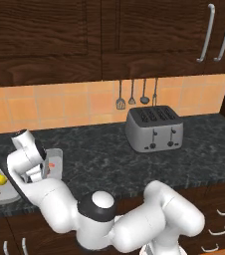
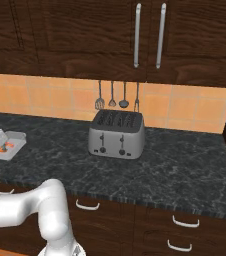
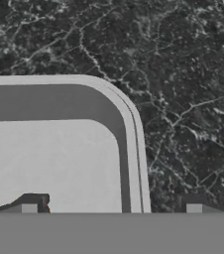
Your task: Take the meat container that has the shrimp and place it on the second highest rack of the freezer. Then take the vegetable container that has the mushroom and lemon and place it on the highest rack of the freezer.
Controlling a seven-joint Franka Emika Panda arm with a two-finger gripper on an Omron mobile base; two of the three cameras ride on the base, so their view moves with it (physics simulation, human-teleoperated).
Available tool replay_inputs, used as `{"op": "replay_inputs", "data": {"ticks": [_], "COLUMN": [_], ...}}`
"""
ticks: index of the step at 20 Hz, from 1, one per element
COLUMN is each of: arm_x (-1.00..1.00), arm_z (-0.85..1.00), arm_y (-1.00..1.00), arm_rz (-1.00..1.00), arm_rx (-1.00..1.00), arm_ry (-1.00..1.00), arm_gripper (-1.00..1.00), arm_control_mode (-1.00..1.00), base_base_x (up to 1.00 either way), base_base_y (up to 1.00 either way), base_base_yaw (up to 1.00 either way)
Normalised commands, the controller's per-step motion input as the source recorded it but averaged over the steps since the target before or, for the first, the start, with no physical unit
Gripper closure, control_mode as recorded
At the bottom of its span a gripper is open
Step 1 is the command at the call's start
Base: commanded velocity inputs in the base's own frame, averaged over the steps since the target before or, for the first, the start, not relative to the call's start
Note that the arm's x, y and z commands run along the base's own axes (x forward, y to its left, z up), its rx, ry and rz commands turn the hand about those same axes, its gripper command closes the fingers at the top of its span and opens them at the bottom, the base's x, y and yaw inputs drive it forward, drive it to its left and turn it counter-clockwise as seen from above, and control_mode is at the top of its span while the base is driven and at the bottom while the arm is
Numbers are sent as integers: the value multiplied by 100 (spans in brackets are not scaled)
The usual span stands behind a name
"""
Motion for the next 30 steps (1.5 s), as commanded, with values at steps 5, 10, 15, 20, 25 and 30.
{"op": "replay_inputs", "data": {"ticks": [5, 10, 15, 20, 25, 30], "arm_x": [23, 9, 0, 0, 0, 0], "arm_z": [-24, -14, -7, 0, 0, 0], "arm_y": [-2, -42, -12, 0, 0, 0], "arm_rz": [0, 0, 0, 0, 0, 0], "arm_rx": [0, 0, 0, 0, 0, 0], "arm_ry": [0, 0, 0, 0, 0, 0], "arm_gripper": [-100, -100, -100, 100, 100, 100], "arm_control_mode": [-100, -100, -100, -100, -100, -100], "base_base_x": [0, 0, 0, 0, 0, 0], "base_base_y": [0, 0, 0, 0, 0, 0], "base_base_yaw": [0, 0, 0, 0, 0, 0]}}
